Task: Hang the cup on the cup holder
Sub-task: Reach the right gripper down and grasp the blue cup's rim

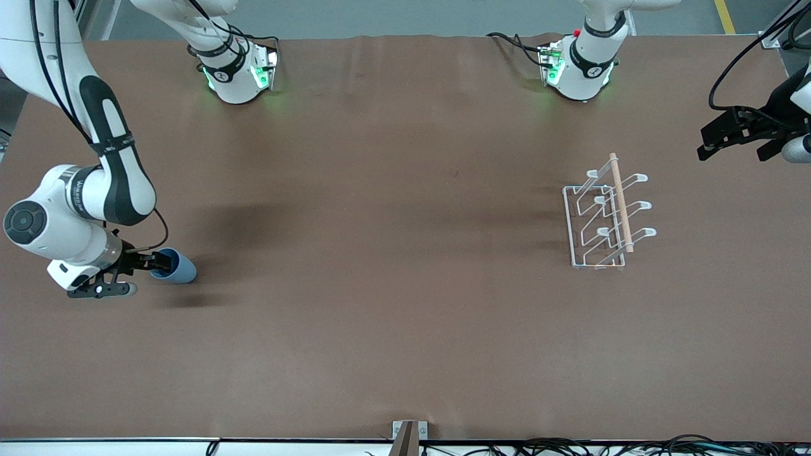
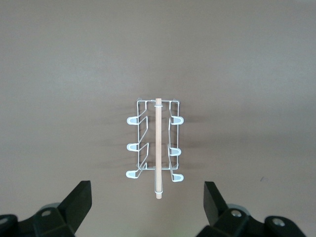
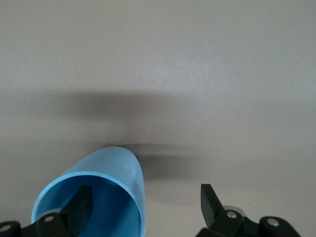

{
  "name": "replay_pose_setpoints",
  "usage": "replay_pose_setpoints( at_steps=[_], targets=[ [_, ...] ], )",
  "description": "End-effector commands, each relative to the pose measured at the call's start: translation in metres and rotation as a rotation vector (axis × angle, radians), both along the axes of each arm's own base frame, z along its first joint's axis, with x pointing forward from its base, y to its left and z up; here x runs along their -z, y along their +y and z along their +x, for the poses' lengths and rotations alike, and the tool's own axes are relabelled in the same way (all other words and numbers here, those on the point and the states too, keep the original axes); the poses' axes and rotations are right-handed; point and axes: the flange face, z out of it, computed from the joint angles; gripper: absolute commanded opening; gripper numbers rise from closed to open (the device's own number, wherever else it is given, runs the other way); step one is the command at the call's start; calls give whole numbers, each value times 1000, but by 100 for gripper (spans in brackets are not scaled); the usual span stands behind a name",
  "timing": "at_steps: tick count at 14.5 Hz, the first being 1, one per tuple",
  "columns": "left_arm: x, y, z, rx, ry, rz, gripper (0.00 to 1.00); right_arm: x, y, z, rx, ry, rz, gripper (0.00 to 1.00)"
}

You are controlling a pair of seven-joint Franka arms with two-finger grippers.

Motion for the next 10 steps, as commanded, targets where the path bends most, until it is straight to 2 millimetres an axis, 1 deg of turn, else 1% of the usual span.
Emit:
replay_pose_setpoints(
  at_steps=[1,2,3,4,6,10],
  targets=[
    [1,1,2,-7,7,-9,100,4,2,-5,-8,-1,15,55],
    [1,1,2,-7,7,-7,100,4,2,-5,-8,2,16,35],
    [1,1,2,-7,7,-7,100,3,2,-5,-7,1,16,13],
    [1,1,2,-7,7,-7,100,2,1,-5,-1,-1,17,1],
    [1,1,2,-7,7,-7,100,2,4,-3,1,-4,24,0],
    [1,1,2,-7,7,-6,100,0,5,-3,2,8,30,0]
  ],
)
